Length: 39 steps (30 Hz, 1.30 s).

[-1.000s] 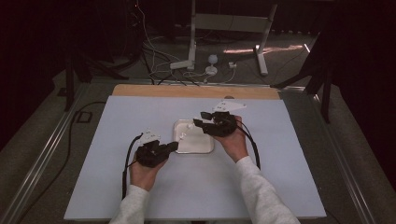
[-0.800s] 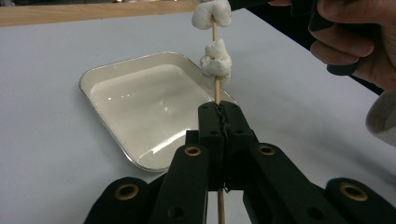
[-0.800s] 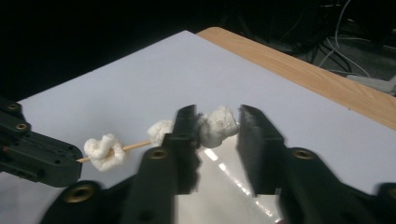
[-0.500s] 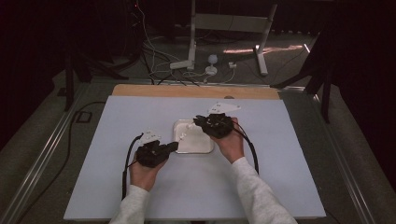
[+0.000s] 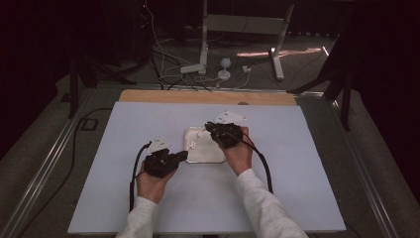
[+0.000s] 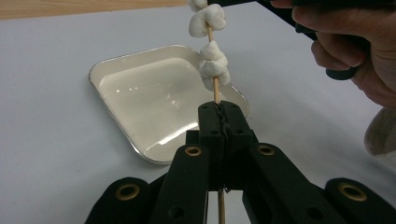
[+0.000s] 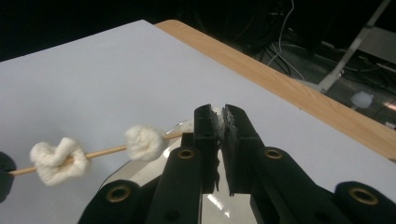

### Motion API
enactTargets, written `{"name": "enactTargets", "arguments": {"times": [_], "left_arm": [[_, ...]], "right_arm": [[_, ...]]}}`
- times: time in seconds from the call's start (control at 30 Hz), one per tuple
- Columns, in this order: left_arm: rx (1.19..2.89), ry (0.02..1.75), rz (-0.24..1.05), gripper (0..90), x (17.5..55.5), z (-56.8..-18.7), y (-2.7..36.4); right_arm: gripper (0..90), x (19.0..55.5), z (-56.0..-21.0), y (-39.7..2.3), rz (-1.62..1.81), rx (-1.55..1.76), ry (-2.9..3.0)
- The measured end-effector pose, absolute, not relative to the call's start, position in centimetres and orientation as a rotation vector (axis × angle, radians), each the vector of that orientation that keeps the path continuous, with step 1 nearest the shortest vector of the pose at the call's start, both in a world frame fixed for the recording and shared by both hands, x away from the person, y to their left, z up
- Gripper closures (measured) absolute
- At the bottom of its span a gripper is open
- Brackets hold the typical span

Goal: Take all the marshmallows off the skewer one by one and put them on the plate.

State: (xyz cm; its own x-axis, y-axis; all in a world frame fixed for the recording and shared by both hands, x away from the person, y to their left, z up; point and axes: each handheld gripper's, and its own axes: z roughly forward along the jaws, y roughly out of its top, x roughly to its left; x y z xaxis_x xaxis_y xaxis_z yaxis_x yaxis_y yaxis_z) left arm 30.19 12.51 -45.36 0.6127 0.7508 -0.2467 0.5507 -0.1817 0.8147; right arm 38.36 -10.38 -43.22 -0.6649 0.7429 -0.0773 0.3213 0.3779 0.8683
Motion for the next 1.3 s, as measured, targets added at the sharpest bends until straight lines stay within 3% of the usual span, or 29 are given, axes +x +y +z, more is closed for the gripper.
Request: {"name": "enactTargets", "arguments": {"times": [0.5, 1.03, 1.3], "left_arm": [[1.873, 1.063, 0.282, 90.0, 29.8, -45.2, 12.9], [1.873, 1.081, 0.299, 90.0, 30.1, -45.6, 12.3], [1.867, 1.12, 0.299, 90.0, 30.4, -46.1, 12.6]], "right_arm": [[85.2, 39.6, -43.1, -12.3, 1.227, 1.074, 2.087], [79.7, 38.9, -43.3, -11.7, 1.326, 0.985, 2.251], [72.5, 38.9, -43.4, -12.2, 1.377, 0.968, 2.3]]}}
